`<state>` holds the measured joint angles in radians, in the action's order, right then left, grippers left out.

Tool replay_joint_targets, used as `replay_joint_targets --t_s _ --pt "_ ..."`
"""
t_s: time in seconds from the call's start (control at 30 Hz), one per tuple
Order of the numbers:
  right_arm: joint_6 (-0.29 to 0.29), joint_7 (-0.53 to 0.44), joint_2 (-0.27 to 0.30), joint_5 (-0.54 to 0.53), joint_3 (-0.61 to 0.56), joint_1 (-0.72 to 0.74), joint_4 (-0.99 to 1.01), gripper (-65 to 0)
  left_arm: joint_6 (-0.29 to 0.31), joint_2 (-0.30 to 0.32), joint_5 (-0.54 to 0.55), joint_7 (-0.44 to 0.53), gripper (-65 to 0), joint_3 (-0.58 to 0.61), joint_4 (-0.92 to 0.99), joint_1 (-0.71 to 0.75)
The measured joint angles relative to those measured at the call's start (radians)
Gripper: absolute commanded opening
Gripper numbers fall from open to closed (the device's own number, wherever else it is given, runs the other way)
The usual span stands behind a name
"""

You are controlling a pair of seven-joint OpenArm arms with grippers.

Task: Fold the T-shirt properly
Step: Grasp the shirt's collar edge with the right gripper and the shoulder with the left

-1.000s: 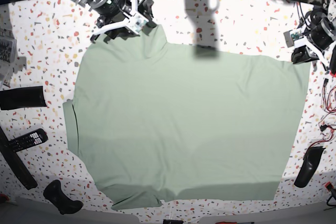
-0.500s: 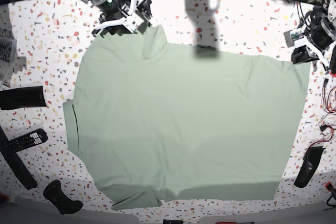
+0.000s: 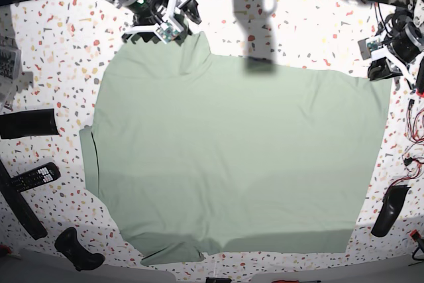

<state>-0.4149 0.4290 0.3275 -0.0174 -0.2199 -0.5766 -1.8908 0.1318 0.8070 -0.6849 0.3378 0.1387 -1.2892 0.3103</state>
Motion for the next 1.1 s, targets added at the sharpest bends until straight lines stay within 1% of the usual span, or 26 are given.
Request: replay_joint_targets --t_s 0.03,0.13,0.17,0.23,0.27,0.3,0.4,0.5,0.67,0.73,0.77,0.83,0.87,0.93,1.03,1.1 --pt "0.000 0.000 -0.014 0.002 0.000 0.000 0.000 -33.6 0.000 0.000 0.000 0.001 -65.0 0.000 0.000 0.000" --pt "0.009 0.001 -0.060 0.093 0.000 0.000 0.000 -33.6 0.003 0.000 0.028 -0.001 -65.0 0.000 0.000 0.000" --pt "0.027 0.001 -0.073 0.117 0.000 0.000 0.000 -33.6 0.006 0.000 0.050 -0.001 -65.0 0.000 0.000 0.000" --pt "0.083 0.000 -0.093 0.172 0.000 0.000 0.001 -33.6 0.007 0.000 0.072 -0.001 -65.0 0.000 0.000 0.001" --pt "0.104 -0.001 -0.094 0.180 0.000 0.000 0.002 -33.6 0.007 0.000 0.075 -0.001 -65.0 0.000 0.000 0.002" --pt "0.114 0.003 -0.092 0.180 0.001 0.000 0.002 -33.6 0.007 0.000 0.075 -0.001 -65.0 0.000 0.000 0.002" --pt "0.121 0.043 -0.092 0.177 0.001 0.000 0.002 -33.6 0.008 0.000 0.075 -0.001 -65.0 0.000 0.000 0.002" --pt "0.136 0.045 -0.092 0.178 0.001 0.000 0.002 -34.0 0.007 0.000 0.075 -0.001 -65.0 0.001 0.000 0.002" --pt "0.167 0.030 -0.092 0.195 0.001 0.001 0.048 -41.6 0.007 0.000 0.075 -0.001 -65.0 0.001 0.000 0.002" --pt "0.173 -0.006 -0.092 0.192 0.001 0.001 0.097 -43.9 0.007 0.000 0.075 -0.001 -65.0 0.001 0.000 0.002" --pt "0.173 -0.020 -0.093 0.186 0.001 0.001 0.115 -46.7 0.007 0.000 0.075 -0.001 -65.0 0.001 0.000 0.002" --pt "0.172 -0.050 -0.093 0.198 0.000 0.001 0.138 -54.9 0.007 0.000 0.075 -0.001 -65.0 0.001 0.000 0.002" --pt "0.168 -0.048 -0.095 0.209 -0.002 0.000 0.139 -58.9 0.008 0.000 0.075 -0.002 -65.0 0.001 0.000 0.002" --pt "0.164 -0.048 -0.096 0.230 -0.006 0.000 0.139 -64.3 0.008 0.000 0.075 -0.001 -65.0 0.001 0.000 0.002" --pt "0.162 -0.044 -0.093 0.230 -0.007 0.000 0.134 -65.0 0.008 0.000 0.075 -0.001 -65.0 0.001 0.000 0.002" --pt "0.161 -0.002 -0.095 0.230 -0.007 0.004 0.116 -65.0 0.008 0.000 0.075 -0.001 -65.0 0.001 0.000 0.002"
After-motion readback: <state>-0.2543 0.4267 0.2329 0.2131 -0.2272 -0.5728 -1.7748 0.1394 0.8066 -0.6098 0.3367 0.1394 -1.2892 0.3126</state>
